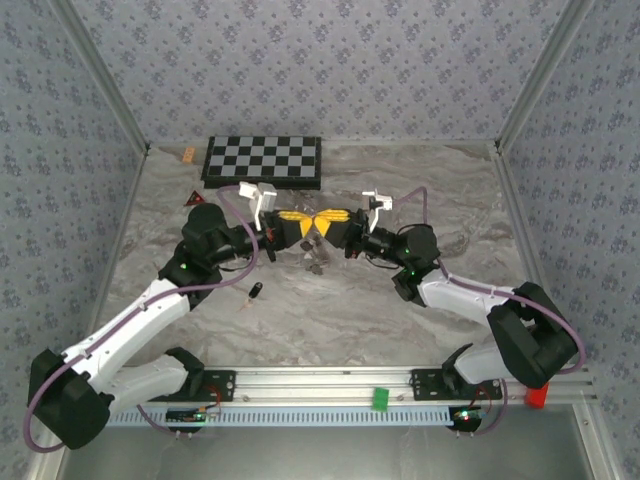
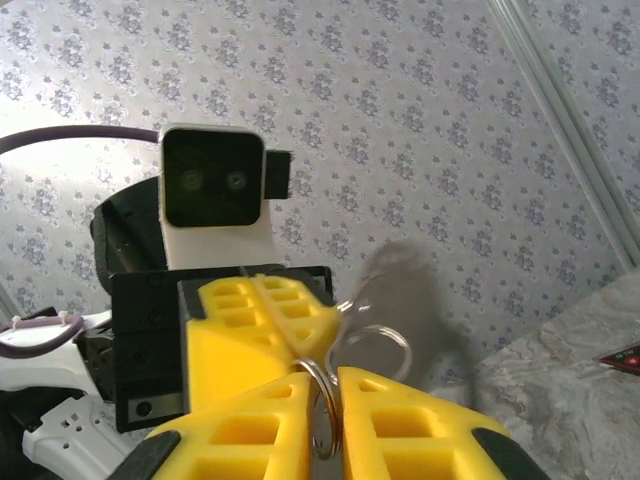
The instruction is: Put the keys on the keyring
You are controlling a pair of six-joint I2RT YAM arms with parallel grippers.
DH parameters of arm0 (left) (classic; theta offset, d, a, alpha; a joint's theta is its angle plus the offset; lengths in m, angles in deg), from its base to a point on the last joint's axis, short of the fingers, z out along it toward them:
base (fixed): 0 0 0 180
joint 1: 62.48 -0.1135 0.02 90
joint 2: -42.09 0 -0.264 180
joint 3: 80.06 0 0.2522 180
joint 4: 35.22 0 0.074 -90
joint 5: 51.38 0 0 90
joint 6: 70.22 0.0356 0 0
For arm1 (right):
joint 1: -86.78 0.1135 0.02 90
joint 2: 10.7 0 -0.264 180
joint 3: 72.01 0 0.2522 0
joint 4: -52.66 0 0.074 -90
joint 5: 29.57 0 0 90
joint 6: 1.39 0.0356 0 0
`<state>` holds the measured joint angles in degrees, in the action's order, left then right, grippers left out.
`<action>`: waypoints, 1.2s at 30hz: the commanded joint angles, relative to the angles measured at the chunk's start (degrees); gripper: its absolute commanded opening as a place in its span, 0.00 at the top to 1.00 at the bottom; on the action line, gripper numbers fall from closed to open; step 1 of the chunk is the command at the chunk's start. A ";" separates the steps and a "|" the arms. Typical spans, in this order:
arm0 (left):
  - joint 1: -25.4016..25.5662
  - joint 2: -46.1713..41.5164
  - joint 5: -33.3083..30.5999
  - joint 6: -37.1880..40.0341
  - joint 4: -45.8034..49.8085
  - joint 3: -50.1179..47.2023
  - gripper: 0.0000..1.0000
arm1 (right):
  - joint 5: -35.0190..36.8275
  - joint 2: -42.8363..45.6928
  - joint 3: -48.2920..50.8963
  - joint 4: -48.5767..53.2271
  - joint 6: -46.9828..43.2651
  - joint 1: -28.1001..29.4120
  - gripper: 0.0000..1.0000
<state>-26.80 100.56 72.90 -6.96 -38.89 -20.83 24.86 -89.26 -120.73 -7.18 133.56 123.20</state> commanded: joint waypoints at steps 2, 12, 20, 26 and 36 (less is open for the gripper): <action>0.51 -1.20 2.40 3.00 3.30 3.87 1.00 | -0.63 0.08 -1.42 0.91 -1.26 -0.83 0.84; 0.35 -0.38 1.75 3.45 3.85 4.49 1.00 | -3.10 -0.62 -2.23 3.00 -0.84 -0.67 1.00; 0.34 1.73 2.76 2.12 1.44 3.04 0.81 | -1.82 -1.55 -1.93 -1.88 2.17 -0.70 1.00; 0.44 1.86 2.64 1.82 0.29 2.26 0.87 | -1.32 -2.17 -2.04 -3.21 3.23 -0.69 1.00; 0.26 1.29 2.49 5.31 5.90 4.26 1.00 | -2.68 -1.42 -1.47 0.27 1.71 -1.79 0.83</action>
<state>-26.91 102.31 72.51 -4.27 -35.31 -19.08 22.45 -91.27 -121.65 -7.53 135.72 122.07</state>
